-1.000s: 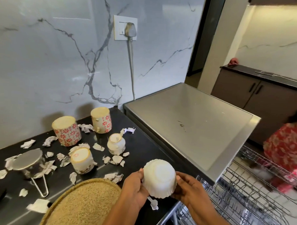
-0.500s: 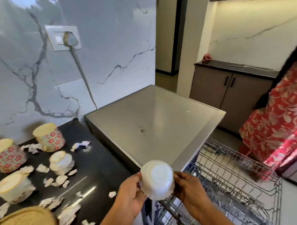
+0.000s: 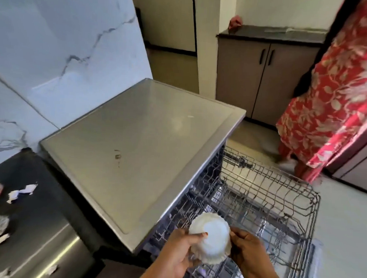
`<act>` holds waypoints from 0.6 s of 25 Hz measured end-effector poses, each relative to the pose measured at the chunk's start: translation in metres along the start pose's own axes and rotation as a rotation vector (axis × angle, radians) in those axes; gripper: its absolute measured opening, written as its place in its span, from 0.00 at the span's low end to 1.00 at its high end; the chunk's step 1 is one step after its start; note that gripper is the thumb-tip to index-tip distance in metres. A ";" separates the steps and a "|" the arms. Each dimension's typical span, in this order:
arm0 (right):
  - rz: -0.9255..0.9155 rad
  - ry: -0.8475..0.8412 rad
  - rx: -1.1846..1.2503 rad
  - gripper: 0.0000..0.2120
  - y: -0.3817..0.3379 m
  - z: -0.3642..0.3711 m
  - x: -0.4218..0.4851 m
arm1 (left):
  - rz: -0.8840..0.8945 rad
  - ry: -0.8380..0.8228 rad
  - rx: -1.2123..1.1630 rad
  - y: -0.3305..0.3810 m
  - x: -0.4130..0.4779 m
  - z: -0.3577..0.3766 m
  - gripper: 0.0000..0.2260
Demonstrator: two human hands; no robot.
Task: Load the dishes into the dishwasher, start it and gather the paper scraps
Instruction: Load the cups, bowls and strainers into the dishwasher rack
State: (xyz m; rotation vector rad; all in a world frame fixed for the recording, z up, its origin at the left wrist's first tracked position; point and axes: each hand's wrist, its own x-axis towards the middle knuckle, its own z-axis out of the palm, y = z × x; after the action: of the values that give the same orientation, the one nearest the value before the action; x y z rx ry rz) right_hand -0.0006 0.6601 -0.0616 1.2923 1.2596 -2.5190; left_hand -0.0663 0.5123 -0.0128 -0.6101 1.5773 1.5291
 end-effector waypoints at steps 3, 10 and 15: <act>0.066 0.057 0.073 0.09 0.014 -0.016 0.013 | -0.038 0.025 0.105 -0.013 0.035 0.010 0.20; -0.040 0.219 -0.036 0.25 0.011 -0.062 0.082 | 0.082 -0.082 0.365 -0.018 0.141 0.077 0.18; -0.208 0.460 -0.044 0.23 -0.026 -0.130 0.156 | 0.367 -0.228 0.705 -0.021 0.222 0.176 0.18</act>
State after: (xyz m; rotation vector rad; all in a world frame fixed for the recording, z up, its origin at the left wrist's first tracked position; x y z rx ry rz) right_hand -0.0260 0.8134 -0.1955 1.8962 1.5939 -2.3796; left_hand -0.1274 0.7255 -0.1906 0.2507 1.9528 1.1097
